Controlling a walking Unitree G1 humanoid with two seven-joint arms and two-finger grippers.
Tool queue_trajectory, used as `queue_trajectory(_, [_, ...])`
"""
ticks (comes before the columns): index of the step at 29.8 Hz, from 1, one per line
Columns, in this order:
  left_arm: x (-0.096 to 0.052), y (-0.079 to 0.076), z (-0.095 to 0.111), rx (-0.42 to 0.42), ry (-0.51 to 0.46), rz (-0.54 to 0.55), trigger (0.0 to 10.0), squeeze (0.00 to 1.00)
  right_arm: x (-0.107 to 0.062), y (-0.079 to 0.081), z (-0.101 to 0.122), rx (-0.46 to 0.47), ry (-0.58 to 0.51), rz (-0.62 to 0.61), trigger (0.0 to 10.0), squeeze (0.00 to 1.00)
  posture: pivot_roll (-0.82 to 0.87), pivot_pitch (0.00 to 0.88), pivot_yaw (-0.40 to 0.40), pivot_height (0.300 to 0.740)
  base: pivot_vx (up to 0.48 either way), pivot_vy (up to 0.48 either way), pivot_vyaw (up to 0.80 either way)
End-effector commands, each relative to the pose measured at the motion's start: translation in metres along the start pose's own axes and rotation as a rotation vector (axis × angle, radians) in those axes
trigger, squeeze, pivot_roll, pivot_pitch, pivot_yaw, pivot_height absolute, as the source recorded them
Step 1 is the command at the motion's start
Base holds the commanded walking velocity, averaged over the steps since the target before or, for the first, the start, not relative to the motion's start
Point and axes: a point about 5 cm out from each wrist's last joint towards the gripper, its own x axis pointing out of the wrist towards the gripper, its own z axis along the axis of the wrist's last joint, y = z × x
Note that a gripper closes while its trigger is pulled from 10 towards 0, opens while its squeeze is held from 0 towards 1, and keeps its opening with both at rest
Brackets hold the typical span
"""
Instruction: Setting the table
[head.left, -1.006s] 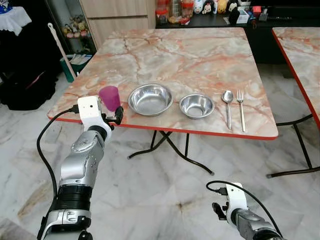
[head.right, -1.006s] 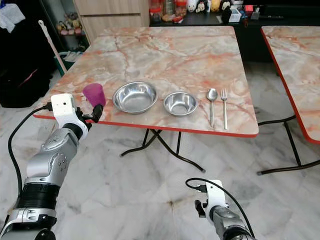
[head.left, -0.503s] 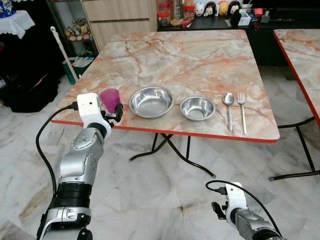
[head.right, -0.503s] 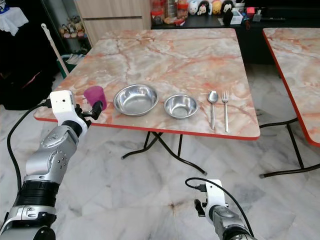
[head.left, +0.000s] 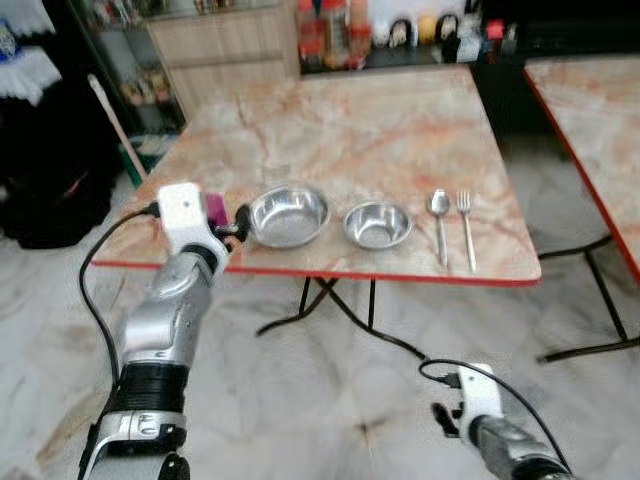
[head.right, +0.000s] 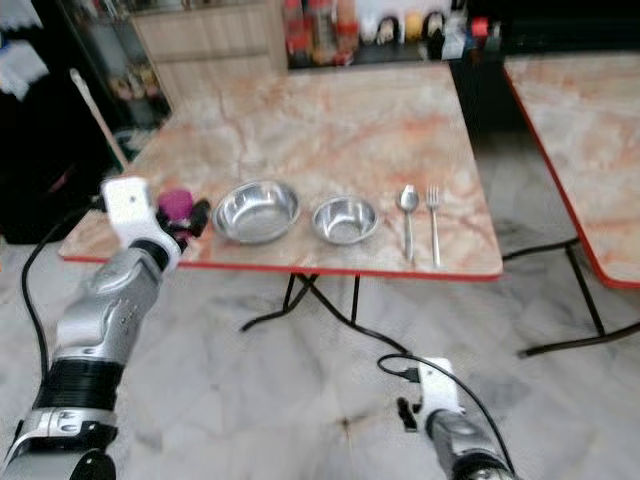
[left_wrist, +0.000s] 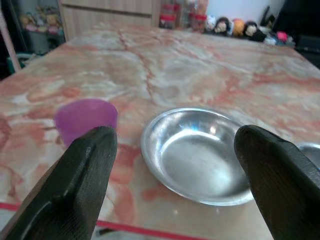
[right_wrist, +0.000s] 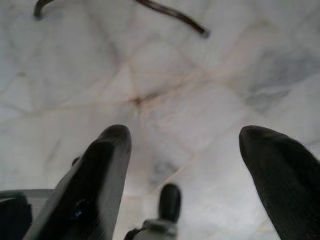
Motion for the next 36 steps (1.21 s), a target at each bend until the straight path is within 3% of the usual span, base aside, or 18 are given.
queue_trajectory(1, [-0.0009, 0.0078, 0.0001, 0.004, 0.004, 0.027, 10.0, 0.00, 0.0014, 0.0092, 0.0025, 0.004, -0.005, 0.024, 10.0, 0.00, 0.01, 0.073, 0.105, 0.740, 0.345, 0.000, 0.00])
queue_trajectory(29, [-0.0017, 0.0138, 0.0024, 0.041, 0.001, 0.059, 10.0, 0.00, 0.0013, 0.0090, 0.0029, -0.008, -0.002, 0.032, 10.0, 0.00, 0.02, 0.048, 0.099, 0.740, 0.315, 0.000, 0.00])
queue_trajectory(36, [-0.0102, 0.0154, -0.0053, -0.041, 0.053, 0.060, 10.0, 0.00, 0.0013, 0.0095, 0.0027, -0.008, 0.001, 0.038, 10.0, 0.00, 0.02, 0.055, 0.098, 0.740, 0.000, 0.000, 0.00])
